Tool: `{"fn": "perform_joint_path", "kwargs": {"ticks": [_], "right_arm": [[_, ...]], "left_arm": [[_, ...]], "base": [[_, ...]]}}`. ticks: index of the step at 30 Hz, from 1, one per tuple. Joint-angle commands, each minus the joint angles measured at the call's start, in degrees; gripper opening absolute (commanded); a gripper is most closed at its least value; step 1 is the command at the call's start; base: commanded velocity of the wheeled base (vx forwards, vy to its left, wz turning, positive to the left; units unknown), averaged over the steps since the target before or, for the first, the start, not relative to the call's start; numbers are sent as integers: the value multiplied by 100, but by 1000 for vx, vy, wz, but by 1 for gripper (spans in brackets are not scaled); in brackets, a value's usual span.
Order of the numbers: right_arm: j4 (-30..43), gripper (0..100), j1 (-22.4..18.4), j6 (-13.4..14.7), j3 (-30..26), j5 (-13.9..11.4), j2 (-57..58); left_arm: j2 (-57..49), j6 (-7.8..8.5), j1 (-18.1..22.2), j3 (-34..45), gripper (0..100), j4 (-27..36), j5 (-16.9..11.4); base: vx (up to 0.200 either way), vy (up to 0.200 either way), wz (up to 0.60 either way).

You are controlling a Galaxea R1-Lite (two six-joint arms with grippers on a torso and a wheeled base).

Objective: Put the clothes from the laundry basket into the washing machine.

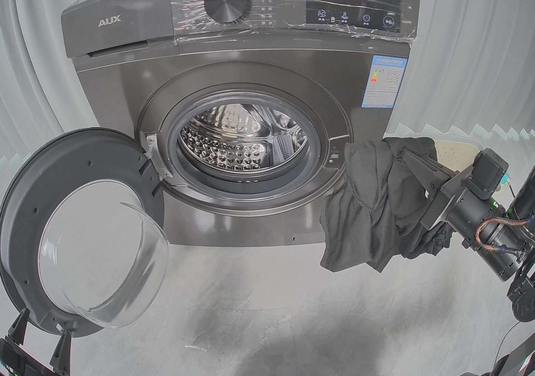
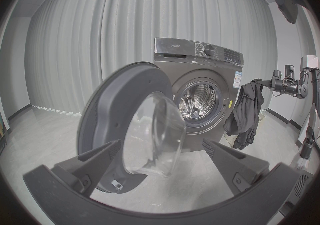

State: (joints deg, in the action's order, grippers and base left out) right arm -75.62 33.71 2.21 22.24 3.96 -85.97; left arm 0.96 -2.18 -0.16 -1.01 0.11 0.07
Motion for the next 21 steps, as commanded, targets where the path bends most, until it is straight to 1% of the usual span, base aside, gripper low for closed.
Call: {"fn": "perform_joint_path", "kwargs": {"ticks": [1, 11, 14, 21], "right_arm": [[3, 0, 4, -1, -61, -1, -8], [3, 0, 48, -1, -114, -1, 1], [3, 0, 48, -1, -123, -1, -8], [3, 0, 48, -1, -193, -1, -8]], "left_arm": [[-88, -2, -2, 92, 100, -2, 1], [-88, -2, -2, 92, 100, -2, 1], [-88, -2, -2, 92, 100, -2, 1], [-88, 7, -2, 92, 100, -2, 1]], "base": [[0, 0, 0], [0, 0, 0], [-200, 0, 0], [0, 0, 0]]}}
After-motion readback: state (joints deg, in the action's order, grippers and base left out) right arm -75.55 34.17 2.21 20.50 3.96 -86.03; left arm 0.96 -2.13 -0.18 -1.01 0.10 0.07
